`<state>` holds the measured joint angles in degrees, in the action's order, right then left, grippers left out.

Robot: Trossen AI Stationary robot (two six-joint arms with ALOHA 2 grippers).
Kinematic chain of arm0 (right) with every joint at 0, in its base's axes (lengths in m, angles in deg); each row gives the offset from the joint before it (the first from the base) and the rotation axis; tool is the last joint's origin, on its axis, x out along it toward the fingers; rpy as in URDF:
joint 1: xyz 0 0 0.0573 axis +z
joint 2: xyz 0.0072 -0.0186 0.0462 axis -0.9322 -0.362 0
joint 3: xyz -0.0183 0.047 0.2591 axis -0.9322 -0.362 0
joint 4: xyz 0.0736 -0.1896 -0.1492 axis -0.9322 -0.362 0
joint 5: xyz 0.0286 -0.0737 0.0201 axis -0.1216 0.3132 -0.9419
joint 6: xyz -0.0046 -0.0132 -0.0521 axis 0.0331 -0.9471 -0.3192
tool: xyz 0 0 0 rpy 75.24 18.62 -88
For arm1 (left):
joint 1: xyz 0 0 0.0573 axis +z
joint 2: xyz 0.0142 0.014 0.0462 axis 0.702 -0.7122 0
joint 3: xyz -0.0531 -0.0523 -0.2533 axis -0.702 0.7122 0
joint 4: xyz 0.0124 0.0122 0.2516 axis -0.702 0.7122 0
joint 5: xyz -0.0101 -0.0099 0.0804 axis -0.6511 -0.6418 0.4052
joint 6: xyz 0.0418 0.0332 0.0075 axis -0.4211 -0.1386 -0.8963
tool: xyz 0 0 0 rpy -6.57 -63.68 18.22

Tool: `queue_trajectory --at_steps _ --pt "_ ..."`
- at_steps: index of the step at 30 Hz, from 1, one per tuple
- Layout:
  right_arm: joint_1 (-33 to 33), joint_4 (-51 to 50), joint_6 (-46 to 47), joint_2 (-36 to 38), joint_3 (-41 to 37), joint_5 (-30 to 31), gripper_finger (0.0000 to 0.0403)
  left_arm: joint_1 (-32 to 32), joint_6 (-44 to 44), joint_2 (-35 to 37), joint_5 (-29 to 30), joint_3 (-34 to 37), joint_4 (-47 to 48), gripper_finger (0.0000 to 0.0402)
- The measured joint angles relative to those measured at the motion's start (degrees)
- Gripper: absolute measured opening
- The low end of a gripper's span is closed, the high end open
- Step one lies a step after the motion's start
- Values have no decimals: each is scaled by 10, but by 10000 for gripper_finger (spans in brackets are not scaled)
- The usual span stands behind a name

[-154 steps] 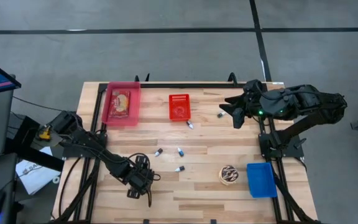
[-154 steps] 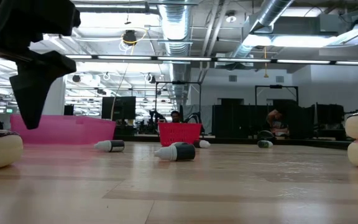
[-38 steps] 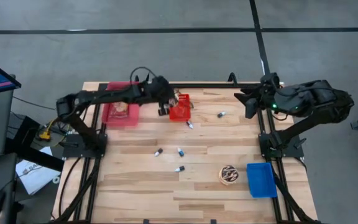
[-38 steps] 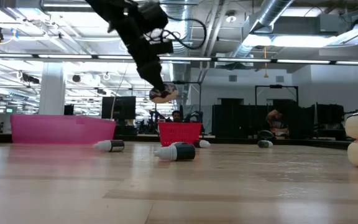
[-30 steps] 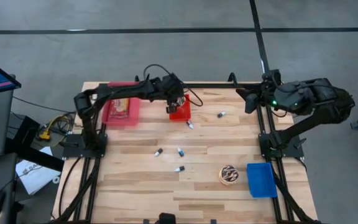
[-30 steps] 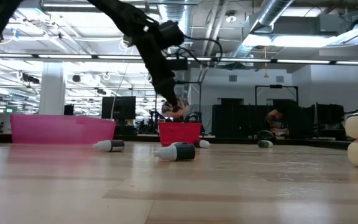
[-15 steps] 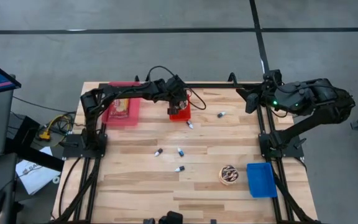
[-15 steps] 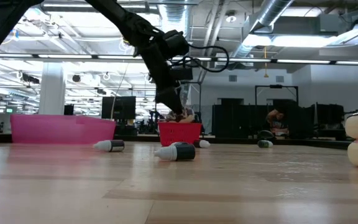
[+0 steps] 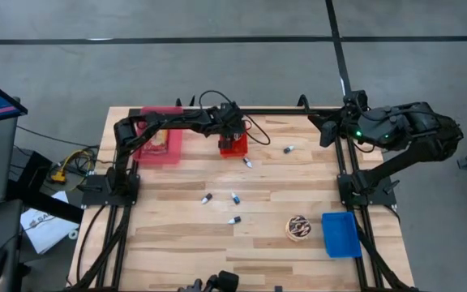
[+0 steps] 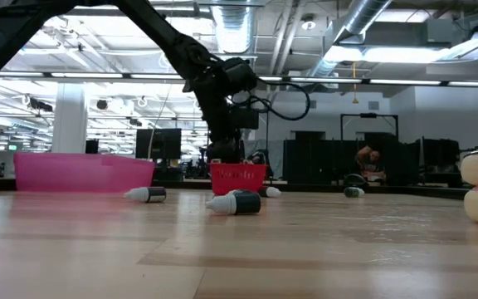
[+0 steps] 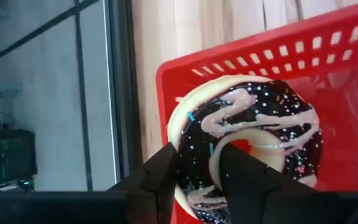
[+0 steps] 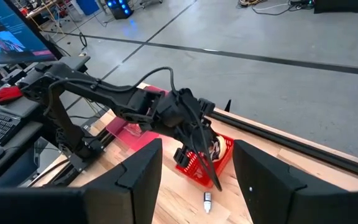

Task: Pick & Place Food Item
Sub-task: Put the left black donut into the red bin

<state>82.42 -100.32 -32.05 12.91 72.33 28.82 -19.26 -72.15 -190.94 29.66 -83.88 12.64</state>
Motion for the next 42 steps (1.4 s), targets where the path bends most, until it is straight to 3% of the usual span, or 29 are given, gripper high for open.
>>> queue_trajectory --at_steps 24,38,42 --pt "0 -17 2 0 0 -1 188 -7 0 1 74 0 -14 123" --pt "2 -22 0 0 0 -2 188 -7 18 37 38 0 48 123" --pt "2 -22 0 0 0 -2 188 -7 70 38 9 0 60 123"
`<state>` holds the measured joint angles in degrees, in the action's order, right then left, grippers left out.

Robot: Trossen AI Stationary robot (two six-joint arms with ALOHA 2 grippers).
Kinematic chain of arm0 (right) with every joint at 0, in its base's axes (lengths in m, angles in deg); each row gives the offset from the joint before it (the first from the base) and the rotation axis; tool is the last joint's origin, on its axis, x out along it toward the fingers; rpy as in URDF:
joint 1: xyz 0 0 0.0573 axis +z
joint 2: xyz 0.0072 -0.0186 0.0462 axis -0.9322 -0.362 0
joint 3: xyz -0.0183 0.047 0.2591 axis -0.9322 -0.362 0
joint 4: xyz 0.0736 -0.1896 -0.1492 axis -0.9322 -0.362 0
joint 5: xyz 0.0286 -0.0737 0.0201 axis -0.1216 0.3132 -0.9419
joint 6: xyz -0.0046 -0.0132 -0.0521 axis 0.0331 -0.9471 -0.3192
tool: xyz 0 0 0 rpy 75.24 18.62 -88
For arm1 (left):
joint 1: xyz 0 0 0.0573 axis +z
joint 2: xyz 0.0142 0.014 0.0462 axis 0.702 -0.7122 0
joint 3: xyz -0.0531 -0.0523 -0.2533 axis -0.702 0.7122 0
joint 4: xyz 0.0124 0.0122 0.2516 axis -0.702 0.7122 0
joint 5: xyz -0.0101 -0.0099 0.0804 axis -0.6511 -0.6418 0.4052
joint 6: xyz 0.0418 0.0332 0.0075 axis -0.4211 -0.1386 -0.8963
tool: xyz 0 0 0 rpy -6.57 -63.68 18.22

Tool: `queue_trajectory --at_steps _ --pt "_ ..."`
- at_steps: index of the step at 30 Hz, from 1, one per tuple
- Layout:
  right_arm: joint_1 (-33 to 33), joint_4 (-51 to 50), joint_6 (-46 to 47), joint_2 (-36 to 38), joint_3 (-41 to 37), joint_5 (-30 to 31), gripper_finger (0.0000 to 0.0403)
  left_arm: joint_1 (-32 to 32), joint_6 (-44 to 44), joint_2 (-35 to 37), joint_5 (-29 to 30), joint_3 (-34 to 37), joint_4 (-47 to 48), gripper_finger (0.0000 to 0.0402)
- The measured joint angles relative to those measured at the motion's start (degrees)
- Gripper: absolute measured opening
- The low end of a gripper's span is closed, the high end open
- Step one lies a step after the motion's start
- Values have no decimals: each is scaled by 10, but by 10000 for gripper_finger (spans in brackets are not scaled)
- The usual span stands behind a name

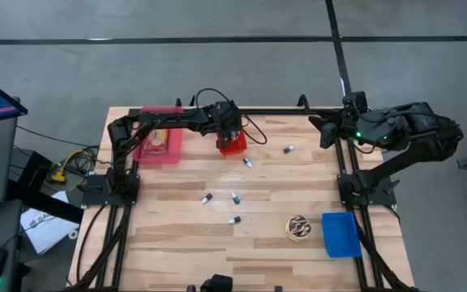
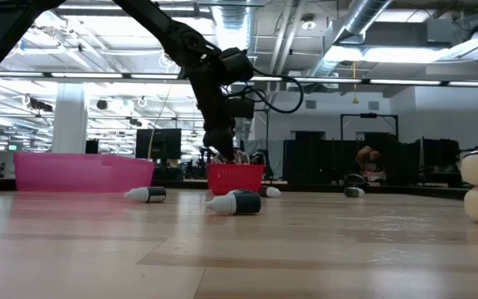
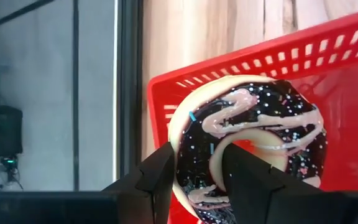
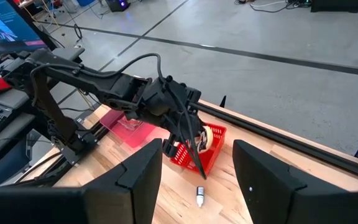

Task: Pick & Place Food Item
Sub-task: Put the left black donut into the red bin

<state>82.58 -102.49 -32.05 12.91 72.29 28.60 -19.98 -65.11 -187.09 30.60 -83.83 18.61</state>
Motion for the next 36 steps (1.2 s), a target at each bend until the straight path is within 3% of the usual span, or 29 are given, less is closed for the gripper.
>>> queue_trajectory --at_steps 7,10,12,15,18,20,24,26,36 --pt "0 -1 0 0 0 -2 188 3 -1 2 14 0 -5 123" --pt "0 -1 0 0 0 -3 188 7 5 9 -15 0 -7 123" --pt "0 -2 0 0 0 -4 188 7 -13 9 7 0 -9 123" --pt "1 -3 0 0 0 -4 188 12 18 12 -22 0 -7 123" --pt "1 -7 0 0 0 -4 188 12 6 14 -8 0 3 123" --pt "1 -9 0 0 0 -4 188 18 38 21 -40 0 4 123" --pt "1 -9 0 0 0 -4 188 20 21 36 -42 -1 3 124" --pt "1 -10 0 0 0 -4 188 25 45 39 -75 -1 8 129" --pt "1 -10 0 0 0 -4 188 35 45 40 -70 0 8 184"
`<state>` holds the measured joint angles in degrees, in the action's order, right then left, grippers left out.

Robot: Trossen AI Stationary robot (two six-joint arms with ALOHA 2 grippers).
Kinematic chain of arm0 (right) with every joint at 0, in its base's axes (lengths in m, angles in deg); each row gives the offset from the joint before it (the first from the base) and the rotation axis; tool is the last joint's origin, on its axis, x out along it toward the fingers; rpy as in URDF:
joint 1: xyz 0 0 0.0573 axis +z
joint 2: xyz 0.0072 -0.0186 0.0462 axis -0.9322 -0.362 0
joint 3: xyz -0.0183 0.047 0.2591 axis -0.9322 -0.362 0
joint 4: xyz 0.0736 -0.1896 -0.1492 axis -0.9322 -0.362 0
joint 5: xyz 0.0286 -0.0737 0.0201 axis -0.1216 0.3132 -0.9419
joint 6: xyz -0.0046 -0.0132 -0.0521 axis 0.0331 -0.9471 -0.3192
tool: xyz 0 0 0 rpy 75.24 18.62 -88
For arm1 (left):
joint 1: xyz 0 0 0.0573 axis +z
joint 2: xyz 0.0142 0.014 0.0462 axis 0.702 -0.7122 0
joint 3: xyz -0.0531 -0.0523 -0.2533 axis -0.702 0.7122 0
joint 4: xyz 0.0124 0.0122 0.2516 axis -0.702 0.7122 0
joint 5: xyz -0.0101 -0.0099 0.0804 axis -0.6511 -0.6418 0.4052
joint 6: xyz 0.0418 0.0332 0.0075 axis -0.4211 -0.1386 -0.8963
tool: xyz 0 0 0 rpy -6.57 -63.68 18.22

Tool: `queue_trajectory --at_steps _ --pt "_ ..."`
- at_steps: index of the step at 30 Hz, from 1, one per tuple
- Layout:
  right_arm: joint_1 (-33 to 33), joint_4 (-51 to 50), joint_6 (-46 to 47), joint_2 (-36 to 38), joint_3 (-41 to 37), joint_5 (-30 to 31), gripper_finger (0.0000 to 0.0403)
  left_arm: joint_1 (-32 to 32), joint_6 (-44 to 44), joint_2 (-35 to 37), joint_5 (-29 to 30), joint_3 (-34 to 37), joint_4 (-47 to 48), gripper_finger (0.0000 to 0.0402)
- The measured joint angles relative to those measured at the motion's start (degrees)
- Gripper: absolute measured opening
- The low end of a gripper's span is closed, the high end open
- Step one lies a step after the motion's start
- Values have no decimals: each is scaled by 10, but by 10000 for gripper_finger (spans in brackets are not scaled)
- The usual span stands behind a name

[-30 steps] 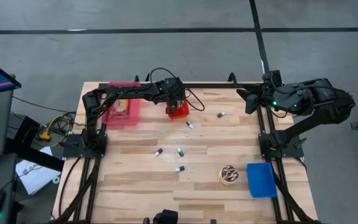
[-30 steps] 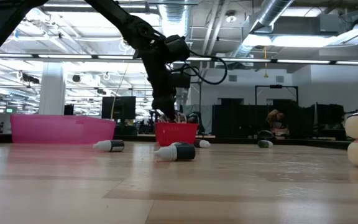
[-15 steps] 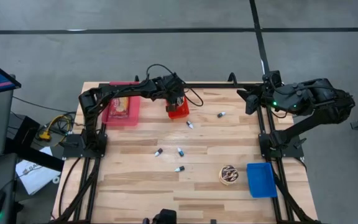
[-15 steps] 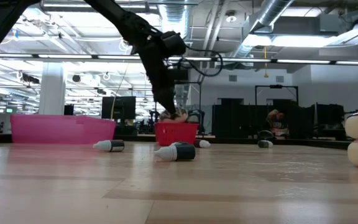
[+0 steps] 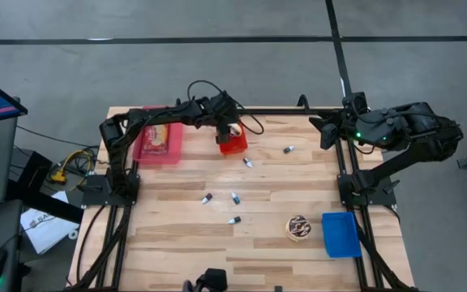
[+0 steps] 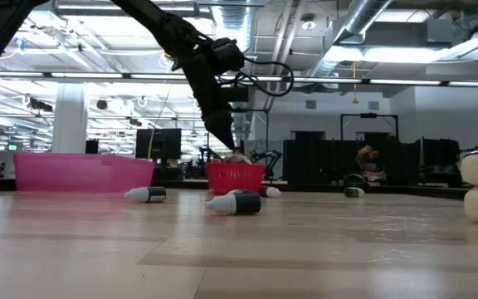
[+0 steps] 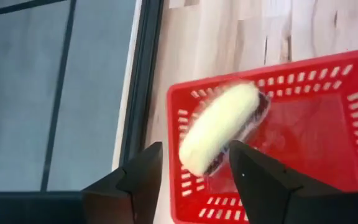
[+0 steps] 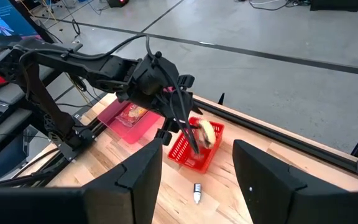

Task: Pick & Place Food Item
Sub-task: Put the left black donut into the red bin

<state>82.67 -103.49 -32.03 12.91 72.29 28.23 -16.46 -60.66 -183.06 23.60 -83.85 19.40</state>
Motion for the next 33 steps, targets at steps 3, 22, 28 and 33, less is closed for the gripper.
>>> queue_trajectory --at_steps 3,22,28,33 --pt "0 0 0 0 0 0 188 8 0 -5 9 0 -1 191" --pt "0 2 11 0 -8 0 188 -10 23 -5 -3 0 28 195" --pt "12 1 18 0 -20 2 188 -11 10 3 -53 0 36 195" --pt "14 0 26 1 -20 2 188 -13 -20 5 -58 0 34 195"
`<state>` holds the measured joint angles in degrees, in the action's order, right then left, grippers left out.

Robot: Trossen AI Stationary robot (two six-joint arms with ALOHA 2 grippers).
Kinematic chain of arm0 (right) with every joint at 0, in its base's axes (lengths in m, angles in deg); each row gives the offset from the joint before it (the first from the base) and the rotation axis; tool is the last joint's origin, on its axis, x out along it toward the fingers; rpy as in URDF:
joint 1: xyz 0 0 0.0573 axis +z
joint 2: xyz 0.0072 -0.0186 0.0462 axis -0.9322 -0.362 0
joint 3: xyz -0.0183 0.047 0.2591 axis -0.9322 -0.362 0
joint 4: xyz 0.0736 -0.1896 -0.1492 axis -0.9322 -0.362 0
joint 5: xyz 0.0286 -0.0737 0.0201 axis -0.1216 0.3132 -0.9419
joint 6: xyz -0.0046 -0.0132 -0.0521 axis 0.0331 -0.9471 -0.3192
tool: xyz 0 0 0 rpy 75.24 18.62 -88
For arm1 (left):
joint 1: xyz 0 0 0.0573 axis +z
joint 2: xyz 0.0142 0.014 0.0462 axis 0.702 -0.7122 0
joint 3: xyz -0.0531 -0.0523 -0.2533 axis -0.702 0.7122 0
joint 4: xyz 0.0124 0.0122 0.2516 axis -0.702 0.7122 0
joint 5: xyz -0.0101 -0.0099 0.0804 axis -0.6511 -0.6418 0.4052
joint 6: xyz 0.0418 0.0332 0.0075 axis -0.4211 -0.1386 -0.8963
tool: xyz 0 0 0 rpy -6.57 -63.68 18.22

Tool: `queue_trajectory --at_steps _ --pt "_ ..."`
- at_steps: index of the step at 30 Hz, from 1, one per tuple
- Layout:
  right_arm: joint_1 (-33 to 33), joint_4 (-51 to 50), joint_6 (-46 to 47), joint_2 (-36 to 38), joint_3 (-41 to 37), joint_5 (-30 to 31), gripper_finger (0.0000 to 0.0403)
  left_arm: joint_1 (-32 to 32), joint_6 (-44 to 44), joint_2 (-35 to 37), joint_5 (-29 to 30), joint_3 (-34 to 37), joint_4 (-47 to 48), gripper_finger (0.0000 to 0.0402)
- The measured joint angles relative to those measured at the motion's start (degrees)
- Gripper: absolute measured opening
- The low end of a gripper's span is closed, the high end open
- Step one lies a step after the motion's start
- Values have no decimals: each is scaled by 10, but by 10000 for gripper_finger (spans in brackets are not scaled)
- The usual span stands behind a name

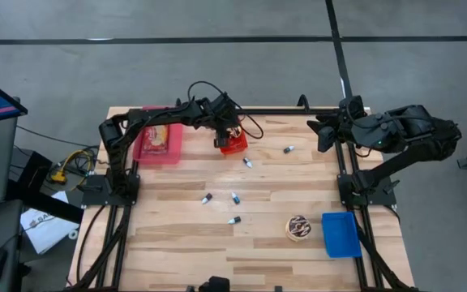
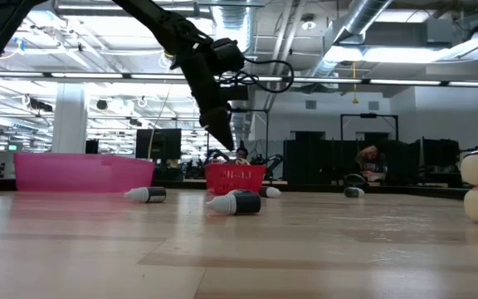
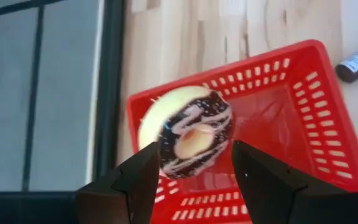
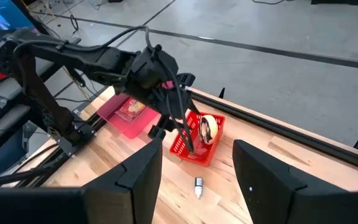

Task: Pick & Place Food Item
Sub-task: Put the left black donut into the red bin

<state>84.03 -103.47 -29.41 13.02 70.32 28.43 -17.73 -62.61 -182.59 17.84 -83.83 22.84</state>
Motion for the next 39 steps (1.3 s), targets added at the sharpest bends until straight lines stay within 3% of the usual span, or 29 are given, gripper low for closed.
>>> queue_trajectory --at_steps 5,10,18,25,30,35,39 --pt "25 -24 28 0 0 12 188 -2 19 21 -68 0 39 195" --pt "61 -94 102 0 0 51 188 -2 24 84 -100 36 40 195" --pt "101 -155 182 -1 0 85 188 -17 19 182 -91 154 -27 195" --pt "83 -149 170 -1 0 90 188 -29 -46 121 35 156 -116 195" --pt "79 -140 170 -5 0 90 188 -4 -57 73 43 136 -173 195" --pt "79 -139 168 -11 0 90 188 2 -97 35 24 119 -172 195" --pt "79 -139 169 -13 0 89 188 -2 -126 16 45 116 -189 195"
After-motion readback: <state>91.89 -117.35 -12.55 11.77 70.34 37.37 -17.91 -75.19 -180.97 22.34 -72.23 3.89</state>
